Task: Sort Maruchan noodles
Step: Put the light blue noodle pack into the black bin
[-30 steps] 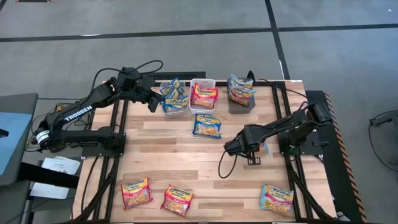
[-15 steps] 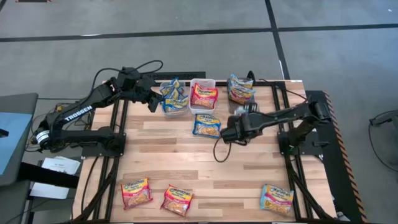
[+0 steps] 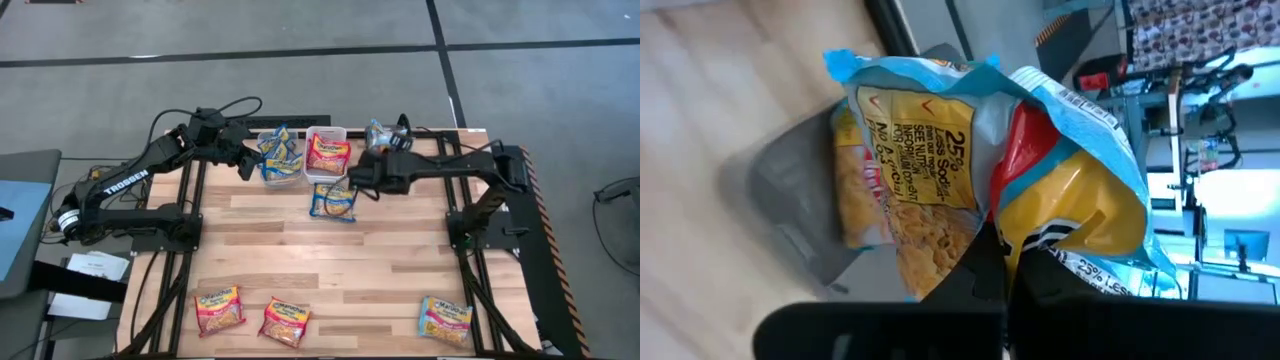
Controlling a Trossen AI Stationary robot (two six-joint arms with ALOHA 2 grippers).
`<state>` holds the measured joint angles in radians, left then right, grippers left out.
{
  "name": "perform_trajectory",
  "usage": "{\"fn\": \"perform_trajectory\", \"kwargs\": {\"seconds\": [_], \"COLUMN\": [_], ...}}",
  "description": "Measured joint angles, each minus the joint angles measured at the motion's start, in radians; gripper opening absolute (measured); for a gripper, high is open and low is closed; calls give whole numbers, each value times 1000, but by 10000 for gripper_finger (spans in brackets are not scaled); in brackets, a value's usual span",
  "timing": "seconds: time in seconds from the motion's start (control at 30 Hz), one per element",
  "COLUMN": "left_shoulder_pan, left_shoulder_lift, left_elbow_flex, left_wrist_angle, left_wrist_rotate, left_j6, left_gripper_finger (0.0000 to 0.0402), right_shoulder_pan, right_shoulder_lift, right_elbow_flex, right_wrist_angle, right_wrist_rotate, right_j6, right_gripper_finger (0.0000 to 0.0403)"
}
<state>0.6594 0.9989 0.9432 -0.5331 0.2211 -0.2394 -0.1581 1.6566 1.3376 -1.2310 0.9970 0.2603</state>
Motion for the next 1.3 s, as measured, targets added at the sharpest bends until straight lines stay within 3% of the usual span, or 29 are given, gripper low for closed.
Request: {"fn": "perform_trajectory", "kwargs": {"seconds": [0.2,0.47,0.87,1.1,1.3], "left_shoulder_pan": [0,0,0,0,0], "left_shoulder_lift": [0,0,0,0,0], "left_elbow_flex": [0,0,0,0,0], "left_wrist_angle": [0,-2,-16,-33,-38], "left_wrist_rotate": [0,0,0,0,0], "left_j6": [0,0,0,0,0], "left_gripper_finger": [128,128,128,127,127], "right_shoulder_pan": [-56,-62,-123,-167,-185], "right_shoulder_lift": [0,0,0,0,0], "right_elbow_flex": [-2,-139,-235,-235,-235], "right_wrist_angle": [39,166,307,373,378], "right_wrist_rotate": [-28,-56,-100,-281,-282], "right_j6": [-39,-85,-155,-242,-241], "right_gripper_finger": [5,5,5,12,28]}}
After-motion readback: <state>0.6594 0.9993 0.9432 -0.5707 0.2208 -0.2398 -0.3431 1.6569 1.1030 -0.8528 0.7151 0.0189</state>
